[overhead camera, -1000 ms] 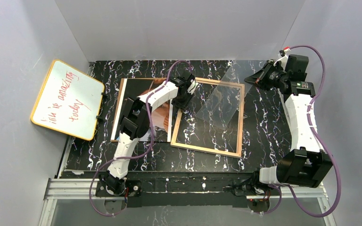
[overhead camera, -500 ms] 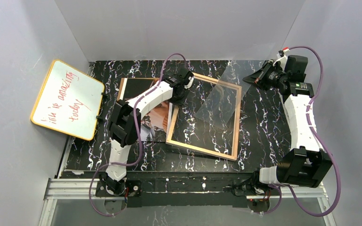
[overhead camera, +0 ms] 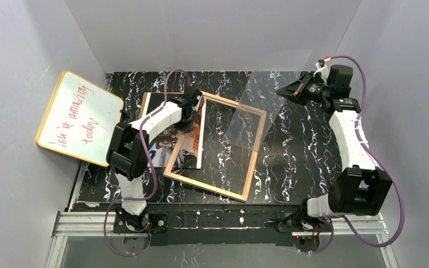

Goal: Put the photo into the frame
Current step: Move the photo frame to the center of the board, then place the photo frame item in the photo frame.

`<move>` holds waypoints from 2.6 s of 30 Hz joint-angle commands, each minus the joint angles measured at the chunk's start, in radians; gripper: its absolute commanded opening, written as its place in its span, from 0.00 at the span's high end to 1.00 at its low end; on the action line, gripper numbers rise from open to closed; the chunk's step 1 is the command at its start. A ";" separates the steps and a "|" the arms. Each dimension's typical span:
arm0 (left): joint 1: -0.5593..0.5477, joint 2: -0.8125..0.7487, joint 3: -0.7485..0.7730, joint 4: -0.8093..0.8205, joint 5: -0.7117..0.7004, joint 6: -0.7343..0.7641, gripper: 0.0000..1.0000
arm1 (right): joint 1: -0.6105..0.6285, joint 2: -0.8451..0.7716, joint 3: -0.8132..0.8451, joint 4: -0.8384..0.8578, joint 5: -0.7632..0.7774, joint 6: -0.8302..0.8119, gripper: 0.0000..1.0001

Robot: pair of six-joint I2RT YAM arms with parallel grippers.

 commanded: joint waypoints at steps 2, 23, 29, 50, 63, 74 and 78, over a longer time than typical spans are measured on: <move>0.057 -0.132 -0.122 0.039 -0.034 -0.038 1.00 | 0.077 0.023 0.050 0.073 -0.009 0.008 0.99; 0.278 -0.167 -0.270 0.083 0.373 -0.144 0.65 | 0.298 0.145 0.234 0.052 0.065 0.019 0.99; 0.413 -0.251 -0.216 0.008 0.482 -0.046 0.24 | 0.385 0.165 0.280 0.019 0.083 0.032 0.99; 0.623 -0.139 0.036 -0.120 0.397 0.175 0.02 | 0.520 0.118 -0.193 0.637 -0.164 0.510 0.99; 0.599 -0.112 -0.127 -0.081 0.396 0.258 0.06 | 0.451 0.189 -0.410 0.597 -0.127 0.338 0.99; 0.468 -0.097 -0.231 -0.035 0.447 0.287 0.57 | 0.425 0.192 -0.336 0.430 -0.095 0.116 0.99; 0.467 -0.076 -0.205 -0.055 0.496 0.275 0.72 | 0.432 0.155 -0.321 0.498 -0.144 0.120 0.99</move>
